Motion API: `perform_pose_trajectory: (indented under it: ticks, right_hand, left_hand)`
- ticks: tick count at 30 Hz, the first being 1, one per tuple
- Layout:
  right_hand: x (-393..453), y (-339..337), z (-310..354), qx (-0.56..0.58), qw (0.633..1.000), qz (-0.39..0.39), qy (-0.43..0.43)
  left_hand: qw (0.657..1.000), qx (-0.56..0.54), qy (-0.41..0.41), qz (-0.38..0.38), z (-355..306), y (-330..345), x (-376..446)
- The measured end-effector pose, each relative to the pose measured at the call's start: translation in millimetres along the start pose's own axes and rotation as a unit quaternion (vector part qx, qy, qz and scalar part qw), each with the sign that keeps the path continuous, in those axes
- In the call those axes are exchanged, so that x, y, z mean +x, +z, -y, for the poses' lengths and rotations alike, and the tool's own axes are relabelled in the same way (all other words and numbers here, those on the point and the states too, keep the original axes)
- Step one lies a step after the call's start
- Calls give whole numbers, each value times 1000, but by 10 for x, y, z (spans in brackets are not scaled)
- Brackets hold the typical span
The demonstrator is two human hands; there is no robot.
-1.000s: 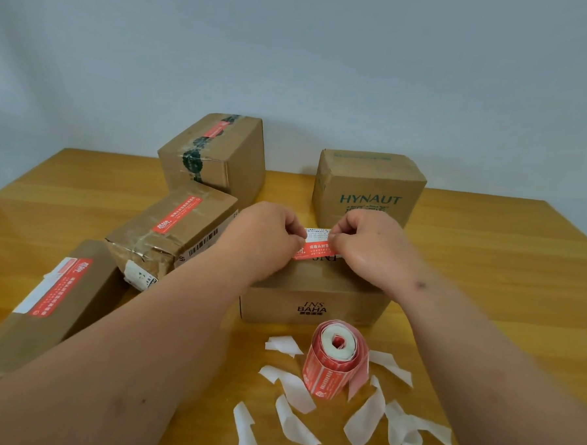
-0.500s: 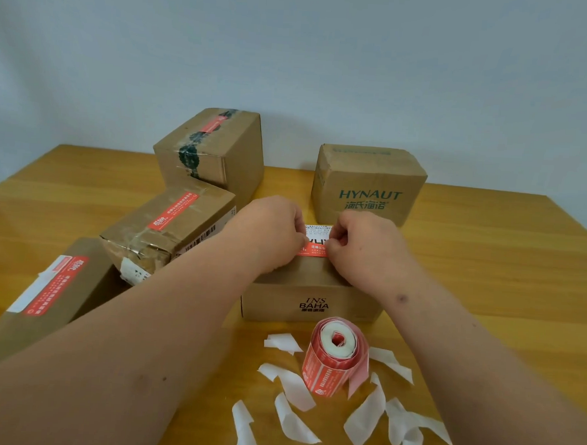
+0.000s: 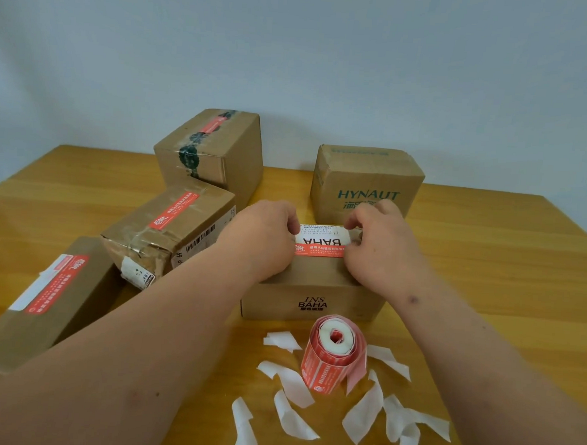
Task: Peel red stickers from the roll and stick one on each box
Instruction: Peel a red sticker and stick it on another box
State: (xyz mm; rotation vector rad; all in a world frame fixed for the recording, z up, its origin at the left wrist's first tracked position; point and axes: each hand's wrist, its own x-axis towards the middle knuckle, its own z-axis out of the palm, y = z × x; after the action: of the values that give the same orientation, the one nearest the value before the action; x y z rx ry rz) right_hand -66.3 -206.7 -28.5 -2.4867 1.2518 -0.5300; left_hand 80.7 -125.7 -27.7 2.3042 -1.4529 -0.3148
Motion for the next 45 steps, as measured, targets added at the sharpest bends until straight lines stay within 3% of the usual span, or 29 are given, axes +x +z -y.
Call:
perform_pose_trajectory:
  ticks: [4,9,16,23,27,31,36,41,45]
  right_hand:
    - [32,69,28,25,999,-25,21]
    - [79,167,57,-49,998,-10,34]
    - [76,119,-14,32,998,-23,40]
    - [32,68,-36,18,999,30,3]
    - [4,63,-80,46,999,19,0]
    - [-12,92,-46,12,1000,28,-8]
    - [17,48,-88,57,998,19,7]
    - [100,147,-15,-1,999,-3,38]
    - [101,125,-50,25,999,-8,36]
  left_hand:
    - [999,-1,2,-35,0,66,-5]
    - [998,33,0,-52,-29,114,0]
    - [999,4,-9,-50,-4,113,0]
    - [998,35,-28,-39,-95,136,-14]
    - [999,-24,-18,-44,-25,119,-35]
    - [999,-10,-13,-50,-47,133,-53]
    - [996,-43,-40,-59,-16,104,-16]
    - [996,51,-55,-43,-113,136,11]
    - [997,4,-53,-54,-61,90,35]
